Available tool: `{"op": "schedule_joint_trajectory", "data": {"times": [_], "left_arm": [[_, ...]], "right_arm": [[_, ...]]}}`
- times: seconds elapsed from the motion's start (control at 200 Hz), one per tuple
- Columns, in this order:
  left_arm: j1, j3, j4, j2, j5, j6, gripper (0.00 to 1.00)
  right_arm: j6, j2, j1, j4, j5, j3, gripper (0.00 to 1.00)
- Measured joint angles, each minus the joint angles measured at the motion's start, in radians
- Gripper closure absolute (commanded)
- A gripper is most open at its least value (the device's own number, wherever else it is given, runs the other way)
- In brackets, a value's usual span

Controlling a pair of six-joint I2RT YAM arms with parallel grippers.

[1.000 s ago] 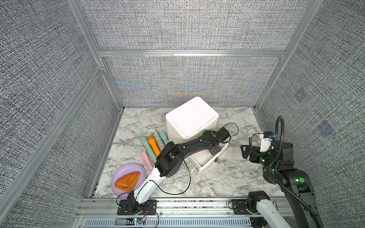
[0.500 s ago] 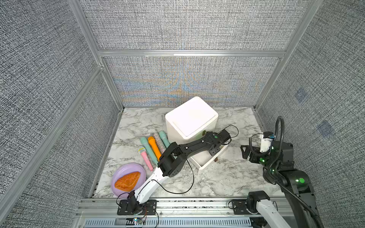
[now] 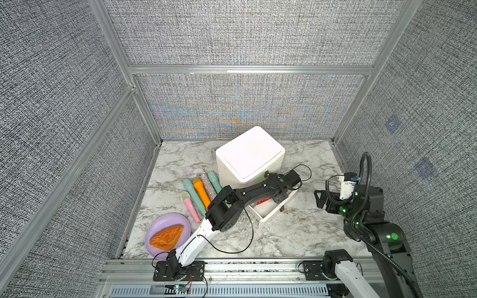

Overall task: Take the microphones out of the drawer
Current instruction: Pick up the microphone from the drawer.

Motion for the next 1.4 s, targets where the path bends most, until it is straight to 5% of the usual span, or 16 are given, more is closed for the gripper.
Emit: {"op": "schedule_joint_trajectory", "data": {"times": [0.165,0.51,1.401], "left_arm": [[0.0,-0.014,0.01,-0.013,0.0,0.008,0.67],[0.0,-0.028,-0.014,-0.109,-0.013,-0.021,1.0],[0.025,-0.251,0.108,-0.539,0.188,-0.076,1.0]], "right_arm": [[0.0,0.0,0.0,0.0,-0.004,0.0,0.02],[0.0,-0.003,0.0,0.0,-0.007,-0.002,0.02],[-0.011,-0.053,0.0,0.003,-0.028,0.0,0.02]]}}
